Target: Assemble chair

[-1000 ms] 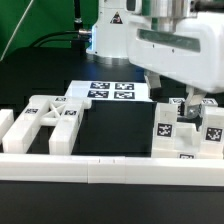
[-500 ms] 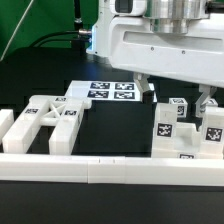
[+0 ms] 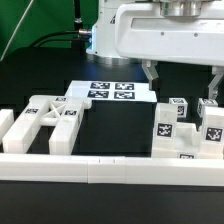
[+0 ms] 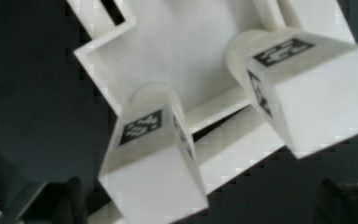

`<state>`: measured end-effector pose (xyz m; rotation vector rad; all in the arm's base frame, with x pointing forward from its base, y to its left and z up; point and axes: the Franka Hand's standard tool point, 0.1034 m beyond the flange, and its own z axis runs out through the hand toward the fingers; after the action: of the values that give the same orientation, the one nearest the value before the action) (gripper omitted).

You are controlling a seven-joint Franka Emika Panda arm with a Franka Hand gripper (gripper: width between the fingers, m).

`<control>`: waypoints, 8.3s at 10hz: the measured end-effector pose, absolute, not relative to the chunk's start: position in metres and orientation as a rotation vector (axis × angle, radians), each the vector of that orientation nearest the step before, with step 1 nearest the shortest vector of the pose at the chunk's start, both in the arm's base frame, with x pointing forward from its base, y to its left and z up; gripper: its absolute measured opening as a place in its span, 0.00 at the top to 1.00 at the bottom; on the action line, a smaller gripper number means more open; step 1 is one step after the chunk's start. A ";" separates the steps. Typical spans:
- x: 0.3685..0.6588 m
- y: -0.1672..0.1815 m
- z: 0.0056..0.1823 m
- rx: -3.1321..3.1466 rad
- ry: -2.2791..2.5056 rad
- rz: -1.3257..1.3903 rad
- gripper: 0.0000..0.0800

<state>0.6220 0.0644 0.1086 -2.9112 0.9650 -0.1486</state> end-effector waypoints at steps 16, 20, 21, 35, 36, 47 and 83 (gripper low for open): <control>0.598 0.037 0.080 -3.130 0.078 -0.235 0.19; 0.595 0.033 0.067 -3.145 0.075 -0.253 0.19; 0.595 0.033 0.066 -3.145 0.078 -0.250 0.19; 0.585 0.036 0.008 -3.183 0.061 -0.306 0.30; 0.585 0.035 0.008 -3.183 0.064 -0.306 0.48; 0.588 0.020 0.033 -3.180 -0.006 -0.191 0.96; 0.582 -0.066 0.067 -3.009 0.165 1.054 0.19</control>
Offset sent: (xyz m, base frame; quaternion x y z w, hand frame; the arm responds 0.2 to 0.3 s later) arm 0.0000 0.0000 0.0000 0.0000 0.0000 0.0000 1.0000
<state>0.5821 -0.0665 0.0674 -3.0088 0.1650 1.0541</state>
